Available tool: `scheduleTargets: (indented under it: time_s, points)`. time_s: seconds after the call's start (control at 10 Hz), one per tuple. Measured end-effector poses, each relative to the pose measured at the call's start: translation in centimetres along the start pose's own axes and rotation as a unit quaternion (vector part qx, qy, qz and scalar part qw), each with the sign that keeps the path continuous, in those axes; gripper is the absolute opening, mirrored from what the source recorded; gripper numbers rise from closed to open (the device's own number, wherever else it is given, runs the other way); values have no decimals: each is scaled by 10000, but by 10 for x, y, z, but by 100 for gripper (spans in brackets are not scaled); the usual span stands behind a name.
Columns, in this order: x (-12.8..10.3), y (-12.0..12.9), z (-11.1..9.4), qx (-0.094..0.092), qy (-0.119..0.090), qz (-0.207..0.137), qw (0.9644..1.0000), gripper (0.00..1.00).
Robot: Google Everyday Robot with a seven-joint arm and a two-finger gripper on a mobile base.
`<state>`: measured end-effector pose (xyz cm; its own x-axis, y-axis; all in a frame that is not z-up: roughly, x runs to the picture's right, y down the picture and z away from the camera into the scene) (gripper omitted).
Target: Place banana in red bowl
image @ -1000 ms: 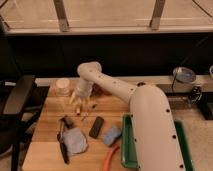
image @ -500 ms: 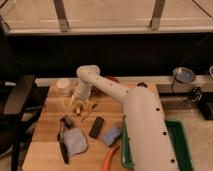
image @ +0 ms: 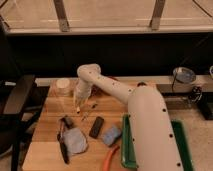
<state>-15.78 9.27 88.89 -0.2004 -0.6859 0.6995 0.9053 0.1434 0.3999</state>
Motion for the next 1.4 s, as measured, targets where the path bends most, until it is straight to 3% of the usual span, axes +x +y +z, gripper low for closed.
scheduleTargets:
  time_s: [0.3, 0.5, 0.6, 0.9, 1.1, 1.4]
  points:
    - [-8, -5, -68, 160, 390, 41, 9991, 0]
    - [-10, 3, -126, 366, 742, 187, 9964, 0]
    - [-8, 17, -156, 405, 935, 331, 9942, 0]
    - [11, 66, -207, 332, 1277, 837, 9877, 0]
    - [27, 94, -213, 305, 1314, 1149, 9842, 3]
    - [45, 125, -181, 338, 1189, 1509, 9808, 33]
